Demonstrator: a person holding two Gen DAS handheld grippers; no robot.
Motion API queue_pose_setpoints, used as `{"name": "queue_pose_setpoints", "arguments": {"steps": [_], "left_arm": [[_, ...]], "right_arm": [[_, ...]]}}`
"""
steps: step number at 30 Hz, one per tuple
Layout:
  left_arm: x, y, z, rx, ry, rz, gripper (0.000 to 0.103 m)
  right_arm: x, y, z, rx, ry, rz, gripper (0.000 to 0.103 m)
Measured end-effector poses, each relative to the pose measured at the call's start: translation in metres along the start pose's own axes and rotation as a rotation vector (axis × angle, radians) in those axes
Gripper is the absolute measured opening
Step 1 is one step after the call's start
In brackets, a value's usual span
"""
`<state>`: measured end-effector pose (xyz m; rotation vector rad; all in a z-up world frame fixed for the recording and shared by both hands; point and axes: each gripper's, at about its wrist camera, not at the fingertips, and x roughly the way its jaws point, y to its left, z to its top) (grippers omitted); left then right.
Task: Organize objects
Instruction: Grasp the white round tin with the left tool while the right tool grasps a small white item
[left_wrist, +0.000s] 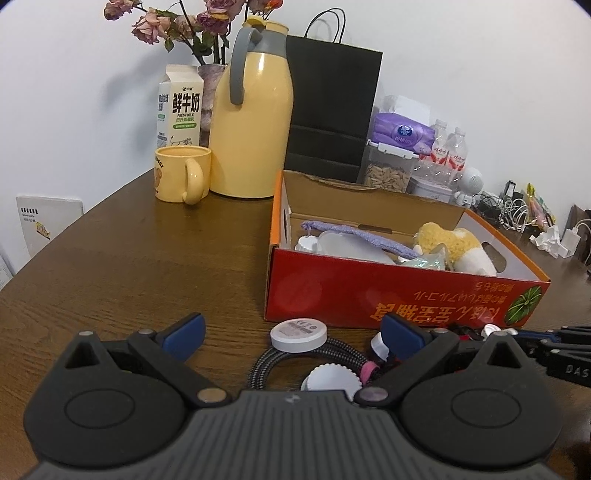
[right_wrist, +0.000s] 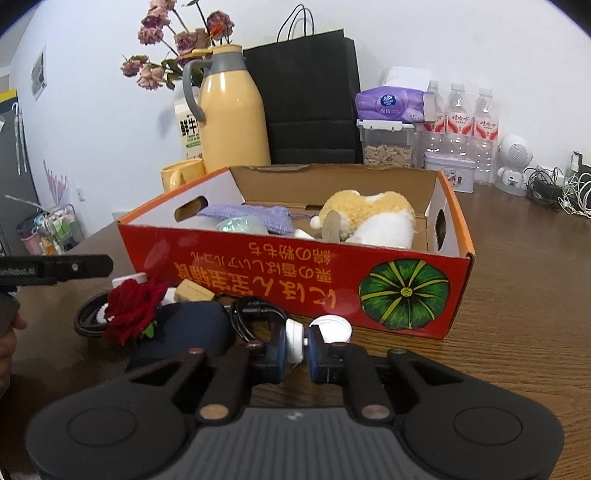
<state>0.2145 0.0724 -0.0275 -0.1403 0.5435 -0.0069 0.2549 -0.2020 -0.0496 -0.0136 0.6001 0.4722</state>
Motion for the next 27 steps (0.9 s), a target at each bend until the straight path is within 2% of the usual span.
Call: {"name": "queue_pose_setpoints", "arguments": {"steps": [9, 11, 13, 14, 15, 16, 22, 27], "left_arm": [[0.024, 0.000, 0.007, -0.013, 0.073, 0.043, 0.103], [0.030, 0.001, 0.009, -0.028, 0.085, 0.042, 0.094], [0.036, 0.002, 0.009, -0.036, 0.106, 0.041, 0.069], [0.038, 0.002, 0.008, -0.040, 0.119, 0.033, 0.060], [0.040, 0.002, 0.007, -0.045, 0.129, 0.021, 0.043], [0.040, 0.003, 0.006, -0.049, 0.132, 0.001, 0.041], [0.032, 0.001, 0.001, -0.038, 0.072, -0.012, 0.040], [0.028, -0.001, 0.001, -0.040, 0.053, -0.014, 0.040]], "right_arm": [[-0.009, -0.002, 0.000, 0.009, -0.054, -0.012, 0.011], [-0.009, -0.002, 0.000, 0.007, -0.058, -0.012, 0.011], [-0.009, -0.001, 0.000, 0.004, -0.060, -0.010, 0.011], [-0.010, -0.001, -0.001, 0.003, -0.061, -0.009, 0.011], [-0.010, -0.001, -0.001, 0.002, -0.062, -0.008, 0.011], [-0.010, -0.001, -0.002, 0.002, -0.062, -0.007, 0.011], [-0.009, 0.000, -0.002, 0.002, -0.060, -0.006, 0.011], [-0.008, 0.000, -0.002, 0.003, -0.059, -0.008, 0.011]]}}
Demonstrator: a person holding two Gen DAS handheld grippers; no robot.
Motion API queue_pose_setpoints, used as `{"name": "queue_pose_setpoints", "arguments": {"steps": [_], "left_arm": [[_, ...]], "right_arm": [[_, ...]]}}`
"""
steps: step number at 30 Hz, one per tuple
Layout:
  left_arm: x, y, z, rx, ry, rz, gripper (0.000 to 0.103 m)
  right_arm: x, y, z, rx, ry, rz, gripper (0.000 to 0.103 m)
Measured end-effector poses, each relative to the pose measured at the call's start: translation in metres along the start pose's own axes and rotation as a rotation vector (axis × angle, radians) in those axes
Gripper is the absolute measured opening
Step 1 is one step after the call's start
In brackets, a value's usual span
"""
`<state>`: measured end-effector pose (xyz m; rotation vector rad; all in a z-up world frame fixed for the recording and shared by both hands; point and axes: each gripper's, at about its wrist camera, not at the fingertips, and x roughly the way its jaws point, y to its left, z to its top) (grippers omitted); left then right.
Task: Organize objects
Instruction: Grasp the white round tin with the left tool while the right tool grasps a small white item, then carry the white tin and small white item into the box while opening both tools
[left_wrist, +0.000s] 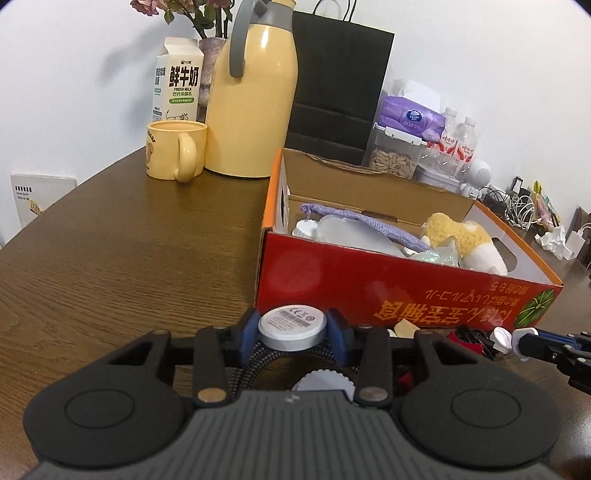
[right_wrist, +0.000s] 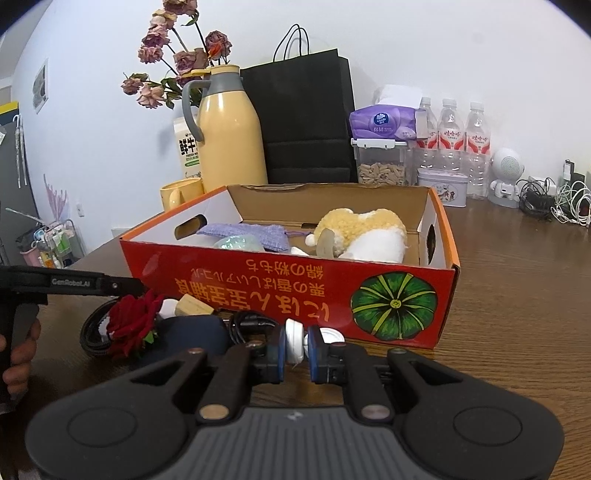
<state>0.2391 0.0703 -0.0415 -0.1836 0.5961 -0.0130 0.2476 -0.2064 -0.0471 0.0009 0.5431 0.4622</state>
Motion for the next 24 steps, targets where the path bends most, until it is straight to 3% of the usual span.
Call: {"name": "queue_pose_setpoints", "arguments": {"steps": [9, 17, 24], "left_arm": [[-0.011, -0.003, -0.009, -0.003, 0.006, -0.030, 0.040], [-0.015, 0.003, -0.012, -0.034, 0.013, -0.054, 0.040], [-0.017, 0.014, -0.012, -0.074, 0.023, -0.099, 0.040]], "right_arm": [[-0.003, 0.004, 0.004, -0.006, -0.017, 0.021, 0.011], [0.000, 0.068, 0.024, -0.130, -0.034, 0.245, 0.011], [0.023, 0.110, 0.032, -0.195, 0.017, 0.280, 0.011]]}}
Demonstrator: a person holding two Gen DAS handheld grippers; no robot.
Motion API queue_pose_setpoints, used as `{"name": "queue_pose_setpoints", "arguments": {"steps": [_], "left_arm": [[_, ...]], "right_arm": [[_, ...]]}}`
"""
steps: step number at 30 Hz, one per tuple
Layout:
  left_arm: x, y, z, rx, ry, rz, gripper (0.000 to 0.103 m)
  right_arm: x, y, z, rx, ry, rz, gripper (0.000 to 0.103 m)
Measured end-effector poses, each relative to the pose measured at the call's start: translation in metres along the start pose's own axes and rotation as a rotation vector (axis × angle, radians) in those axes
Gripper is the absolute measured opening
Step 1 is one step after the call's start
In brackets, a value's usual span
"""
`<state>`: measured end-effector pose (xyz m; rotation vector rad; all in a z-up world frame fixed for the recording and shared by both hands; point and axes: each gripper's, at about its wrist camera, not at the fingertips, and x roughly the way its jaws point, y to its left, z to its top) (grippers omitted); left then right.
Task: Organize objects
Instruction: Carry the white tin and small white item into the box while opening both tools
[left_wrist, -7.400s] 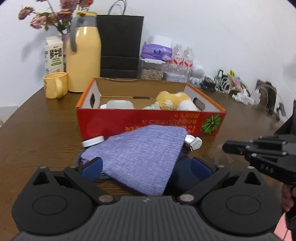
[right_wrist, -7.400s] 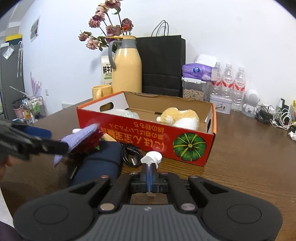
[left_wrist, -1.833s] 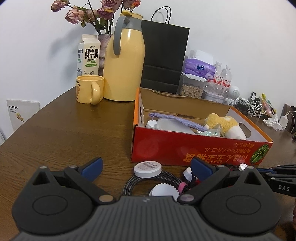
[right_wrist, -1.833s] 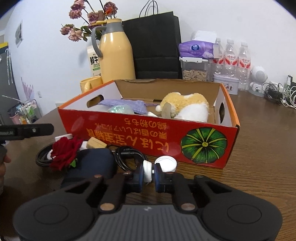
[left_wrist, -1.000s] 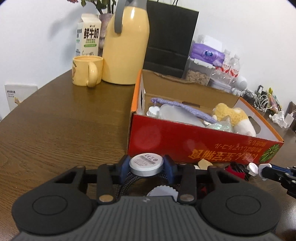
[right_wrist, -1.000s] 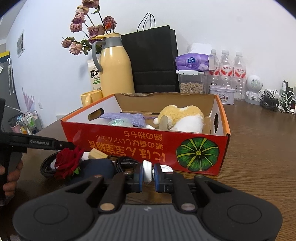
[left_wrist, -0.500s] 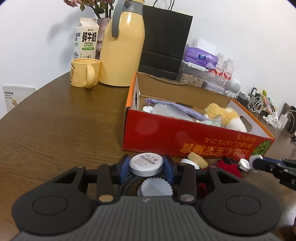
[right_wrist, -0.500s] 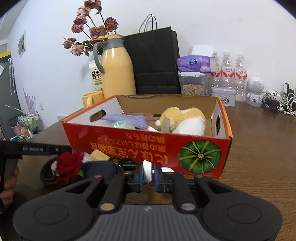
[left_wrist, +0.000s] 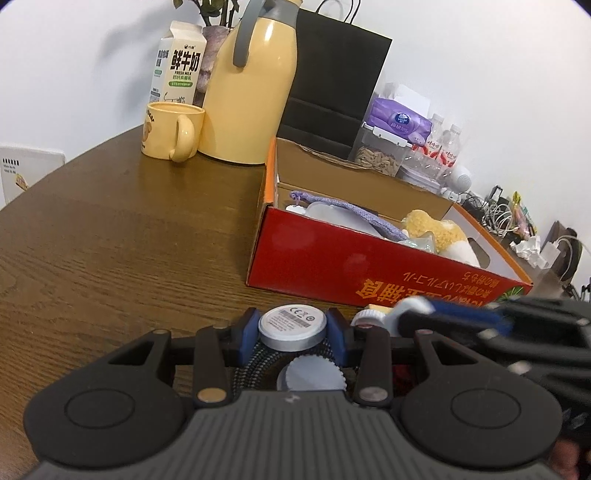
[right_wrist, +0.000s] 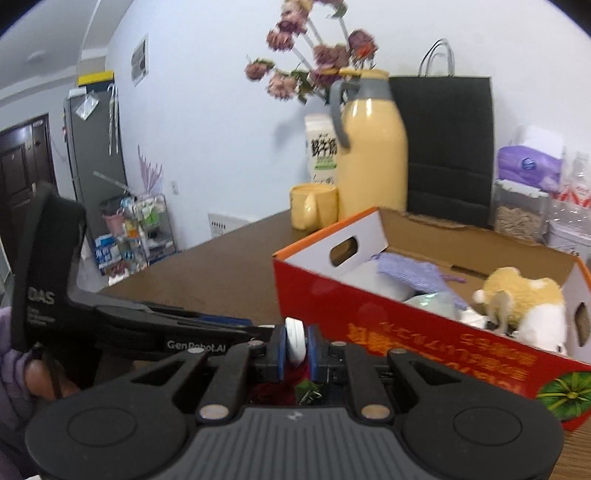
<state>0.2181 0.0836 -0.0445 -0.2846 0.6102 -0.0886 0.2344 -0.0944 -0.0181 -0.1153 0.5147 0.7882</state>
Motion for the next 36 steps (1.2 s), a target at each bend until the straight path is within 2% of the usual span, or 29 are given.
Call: {"name": "queue_pose_setpoints", "arguments": {"steps": [4, 8, 17, 26, 36], "left_arm": [[-0.001, 0.008, 0.001, -0.025, 0.006, -0.025, 0.040], [-0.002, 0.015, 0.002, -0.052, 0.006, -0.046, 0.040], [-0.026, 0.020, 0.013, -0.046, -0.075, -0.026, 0.040], [-0.046, -0.007, 0.042, 0.056, -0.169, -0.029, 0.040], [-0.020, -0.044, 0.069, 0.134, -0.180, -0.065, 0.040]], "right_arm": [[0.019, 0.008, -0.001, -0.011, 0.061, -0.017, 0.011], [0.028, 0.016, -0.004, -0.044, 0.082, -0.019, 0.011], [0.032, 0.021, -0.005, -0.058, 0.095, -0.030, 0.011], [0.013, 0.010, 0.014, -0.035, 0.004, -0.047, 0.011], [-0.007, -0.034, 0.042, 0.000, -0.103, -0.179, 0.011]]}}
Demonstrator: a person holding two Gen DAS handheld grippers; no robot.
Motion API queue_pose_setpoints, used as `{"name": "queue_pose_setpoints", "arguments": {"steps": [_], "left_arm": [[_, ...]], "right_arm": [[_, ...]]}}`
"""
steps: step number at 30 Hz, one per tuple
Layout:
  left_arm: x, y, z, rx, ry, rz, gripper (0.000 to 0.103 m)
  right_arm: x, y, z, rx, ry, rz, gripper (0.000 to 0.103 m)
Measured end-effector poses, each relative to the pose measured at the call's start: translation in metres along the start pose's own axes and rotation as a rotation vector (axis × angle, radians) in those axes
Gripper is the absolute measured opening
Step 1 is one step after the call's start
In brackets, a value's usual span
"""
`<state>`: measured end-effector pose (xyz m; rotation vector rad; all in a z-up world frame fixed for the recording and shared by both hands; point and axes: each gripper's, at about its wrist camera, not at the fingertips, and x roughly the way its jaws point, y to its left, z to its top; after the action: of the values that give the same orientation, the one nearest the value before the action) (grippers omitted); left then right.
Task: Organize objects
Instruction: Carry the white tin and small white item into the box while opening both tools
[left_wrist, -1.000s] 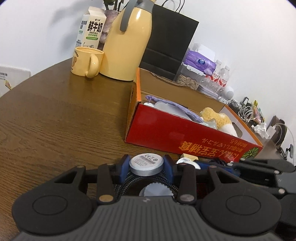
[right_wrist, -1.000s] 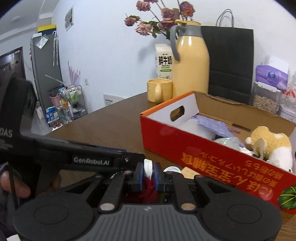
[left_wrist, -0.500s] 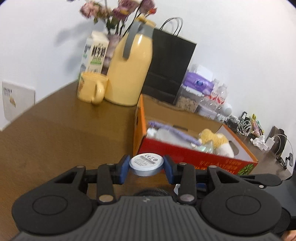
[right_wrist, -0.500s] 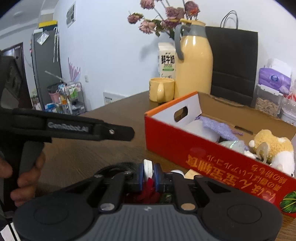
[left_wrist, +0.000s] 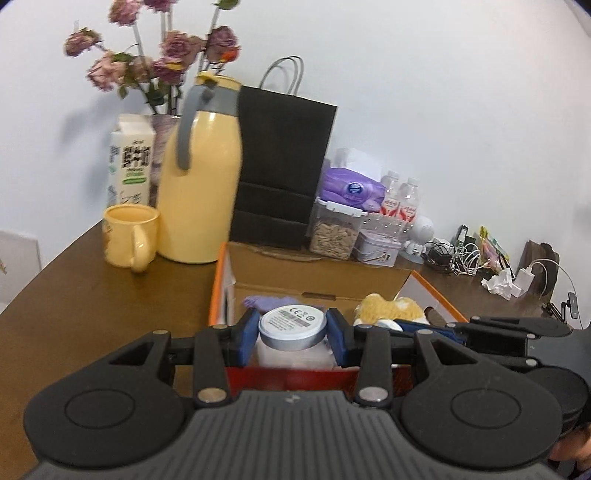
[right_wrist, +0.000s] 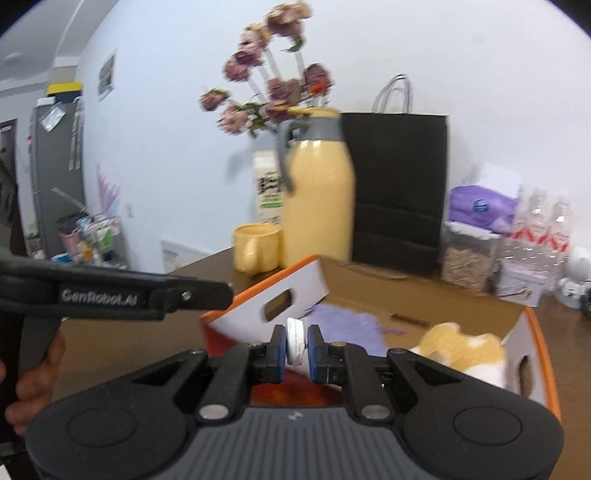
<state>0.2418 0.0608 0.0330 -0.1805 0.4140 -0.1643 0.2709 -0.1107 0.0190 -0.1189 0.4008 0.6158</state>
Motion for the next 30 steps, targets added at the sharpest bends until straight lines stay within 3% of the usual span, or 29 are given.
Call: {"name": "queue_pose_setpoints", "arguments": {"steps": [10, 20, 23, 25, 26, 28, 30], "left_arm": [[0.066, -0.028, 0.027, 0.059, 0.013, -0.030, 0.040], [0.105, -0.026, 0.011, 0.062, 0.093, -0.008, 0.041], [0.103, -0.024, 0.011, 0.064, 0.085, 0.006, 0.052], [0.100, -0.025, 0.011, 0.066, 0.067, 0.016, 0.077], [0.097, -0.025, 0.012, 0.068, 0.052, 0.020, 0.081], [0.094, -0.026, 0.013, 0.074, 0.032, 0.015, 0.091], [0.092, -0.028, 0.014, 0.078, 0.016, 0.022, 0.103]], "right_arm": [[0.034, -0.050, 0.003, 0.074, -0.007, -0.132, 0.011], [0.045, -0.076, -0.016, 0.136, 0.061, -0.151, 0.012], [0.044, -0.074, -0.018, 0.127, 0.065, -0.173, 0.014], [0.043, -0.074, -0.017, 0.125, 0.058, -0.184, 0.033], [0.042, -0.073, -0.017, 0.123, 0.053, -0.195, 0.040], [0.040, -0.073, -0.017, 0.121, 0.043, -0.217, 0.074], [0.039, -0.073, -0.016, 0.117, 0.033, -0.238, 0.085]]}}
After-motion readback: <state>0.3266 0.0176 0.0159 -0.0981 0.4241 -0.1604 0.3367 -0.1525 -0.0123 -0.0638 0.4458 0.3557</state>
